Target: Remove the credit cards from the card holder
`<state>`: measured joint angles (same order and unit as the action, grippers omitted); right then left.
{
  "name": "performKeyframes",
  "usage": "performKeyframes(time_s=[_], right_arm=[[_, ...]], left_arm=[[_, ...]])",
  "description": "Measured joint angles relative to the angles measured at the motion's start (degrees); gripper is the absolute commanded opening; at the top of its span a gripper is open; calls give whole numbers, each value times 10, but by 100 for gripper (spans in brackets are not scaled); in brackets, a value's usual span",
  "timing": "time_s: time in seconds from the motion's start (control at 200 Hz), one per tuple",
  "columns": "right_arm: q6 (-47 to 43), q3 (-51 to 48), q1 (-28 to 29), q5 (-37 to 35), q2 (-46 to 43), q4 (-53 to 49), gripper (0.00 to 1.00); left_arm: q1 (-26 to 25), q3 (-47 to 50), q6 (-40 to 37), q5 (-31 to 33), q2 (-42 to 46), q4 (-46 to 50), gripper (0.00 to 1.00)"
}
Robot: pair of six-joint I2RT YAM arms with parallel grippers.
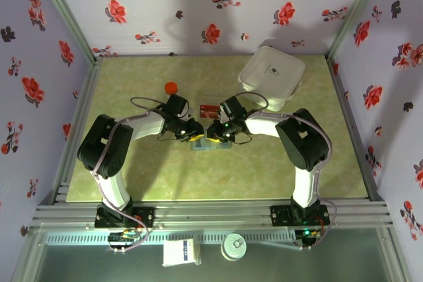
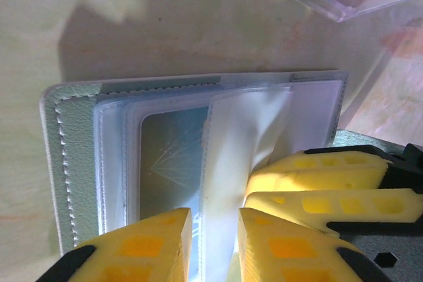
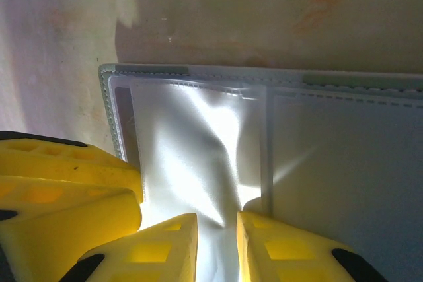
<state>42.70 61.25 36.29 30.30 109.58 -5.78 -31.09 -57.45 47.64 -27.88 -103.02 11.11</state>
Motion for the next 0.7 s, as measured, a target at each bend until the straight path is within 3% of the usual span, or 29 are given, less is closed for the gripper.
performKeyframes(time_s=[0.375, 0.705], right_arm=[[7, -8, 0, 2, -5, 13, 23], [8, -13, -2, -14, -66, -6, 26]], left_arm=[[0, 0, 10, -4, -2, -17, 14], [0, -2, 16, -9, -2, -26, 15]])
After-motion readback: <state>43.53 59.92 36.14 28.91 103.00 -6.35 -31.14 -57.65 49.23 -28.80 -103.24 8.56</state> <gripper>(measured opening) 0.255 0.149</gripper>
